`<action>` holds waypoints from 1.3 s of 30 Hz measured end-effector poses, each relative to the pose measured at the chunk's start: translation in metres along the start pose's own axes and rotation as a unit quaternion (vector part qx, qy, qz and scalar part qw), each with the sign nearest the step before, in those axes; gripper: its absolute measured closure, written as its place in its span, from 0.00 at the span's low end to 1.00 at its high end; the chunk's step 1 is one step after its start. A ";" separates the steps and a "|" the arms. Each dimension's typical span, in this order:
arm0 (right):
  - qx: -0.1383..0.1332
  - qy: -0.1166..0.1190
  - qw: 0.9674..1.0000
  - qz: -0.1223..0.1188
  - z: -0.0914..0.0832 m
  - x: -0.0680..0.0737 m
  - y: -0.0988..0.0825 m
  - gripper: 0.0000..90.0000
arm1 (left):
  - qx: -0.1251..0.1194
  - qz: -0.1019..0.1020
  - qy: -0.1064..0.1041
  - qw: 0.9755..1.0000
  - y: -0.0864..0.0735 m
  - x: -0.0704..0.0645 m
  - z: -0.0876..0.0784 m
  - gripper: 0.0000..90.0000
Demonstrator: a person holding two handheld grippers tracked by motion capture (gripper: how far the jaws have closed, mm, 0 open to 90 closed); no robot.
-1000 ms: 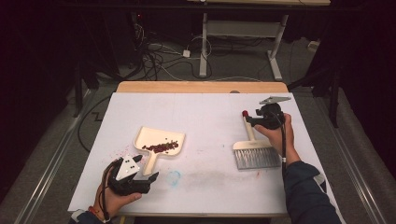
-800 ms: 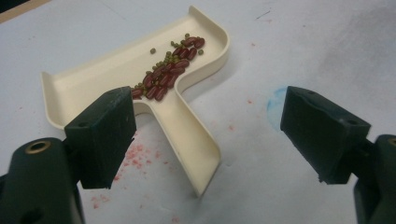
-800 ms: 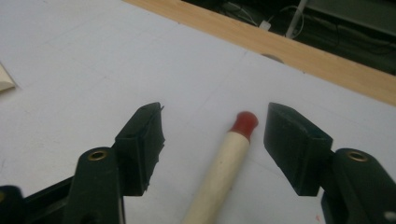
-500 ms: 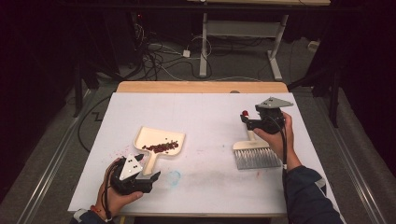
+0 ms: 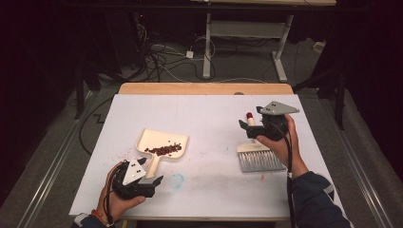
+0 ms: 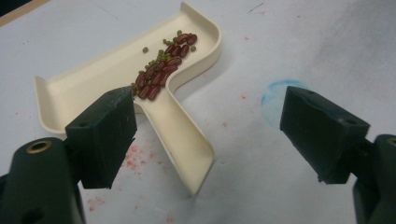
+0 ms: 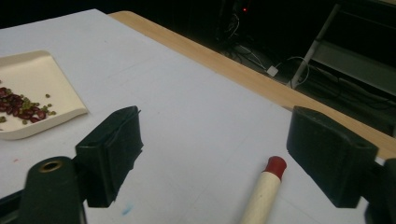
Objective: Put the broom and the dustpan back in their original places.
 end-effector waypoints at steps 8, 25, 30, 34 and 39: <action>-0.006 -0.007 1.000 -0.017 -0.012 0.012 -0.001 0.19 | 0.002 -0.002 0.000 1.000 0.000 0.001 0.000 0.20; -0.022 -0.025 0.998 -0.051 -0.034 0.026 -0.015 0.20 | -0.003 0.005 -0.005 1.000 0.000 -0.001 -0.001 0.20; -0.024 -0.023 0.998 -0.052 -0.041 0.029 -0.019 0.20 | -0.003 0.006 0.000 1.000 0.000 0.000 -0.001 0.20; -0.030 -0.022 0.998 -0.056 -0.047 0.032 -0.024 0.20 | -0.005 0.017 0.009 1.000 0.001 0.001 -0.001 0.20; -0.030 -0.024 0.998 -0.057 -0.053 0.033 -0.034 0.20 | -0.001 0.012 0.007 1.000 0.000 0.000 -0.001 0.20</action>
Point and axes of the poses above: each handheld gripper's, and its own axes: z roughly forward along the jaws, y roughly out of its top, x roughly to its left, the point moved 5 cm from there along z, roughly forward along the jaws, and after that the axes turned 9 degrees about y, right-handed, at the moved point
